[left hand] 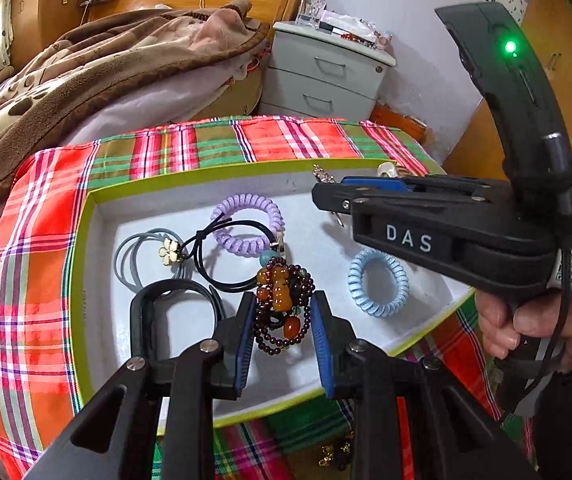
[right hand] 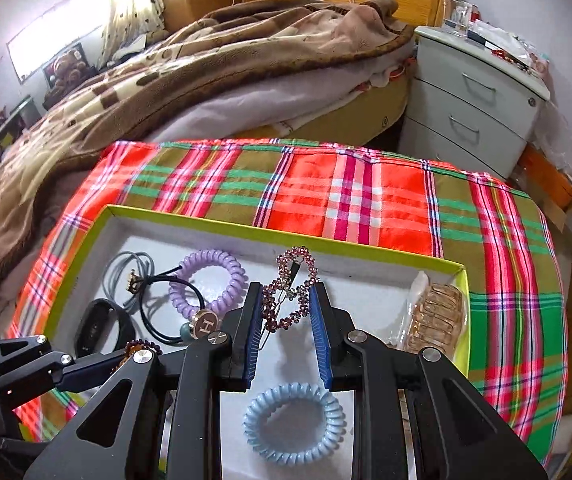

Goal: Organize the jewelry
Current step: 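Carry the clip and bracelet over the box and lower them inside, then open both tools to release the clip and bracelet into the box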

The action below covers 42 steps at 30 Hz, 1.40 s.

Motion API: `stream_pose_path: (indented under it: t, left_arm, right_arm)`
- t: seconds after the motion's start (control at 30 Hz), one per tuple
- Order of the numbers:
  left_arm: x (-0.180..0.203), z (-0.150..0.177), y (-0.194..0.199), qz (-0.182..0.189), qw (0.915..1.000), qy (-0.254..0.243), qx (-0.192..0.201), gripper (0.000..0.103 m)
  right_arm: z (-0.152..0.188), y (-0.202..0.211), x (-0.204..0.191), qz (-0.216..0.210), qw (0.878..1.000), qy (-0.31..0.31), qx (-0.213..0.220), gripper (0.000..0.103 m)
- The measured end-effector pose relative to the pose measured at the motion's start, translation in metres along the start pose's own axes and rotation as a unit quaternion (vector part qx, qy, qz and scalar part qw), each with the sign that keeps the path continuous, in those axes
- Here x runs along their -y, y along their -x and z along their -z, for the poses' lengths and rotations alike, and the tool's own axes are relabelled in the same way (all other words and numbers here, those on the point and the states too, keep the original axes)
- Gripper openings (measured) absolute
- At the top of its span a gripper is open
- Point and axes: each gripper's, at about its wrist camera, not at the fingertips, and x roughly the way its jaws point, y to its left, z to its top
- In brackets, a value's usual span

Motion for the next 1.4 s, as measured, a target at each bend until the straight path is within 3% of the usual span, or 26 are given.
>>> stream_pose_path:
  t: [0.77,1.4]
  left_arm:
    - [0.002,0.002,-0.014,0.003,0.9999,0.000,-0.017,0.030]
    - [0.004,-0.001,-0.010,0.015,0.9998,0.002,-0.009,0.045]
  right_arm:
    - [-0.005,-0.015,-0.002,0.022,1.000,0.008,-0.009,0.024]
    - [-0.007,-0.001,-0.001,0.013,1.000,-0.001,0.007,0.024]
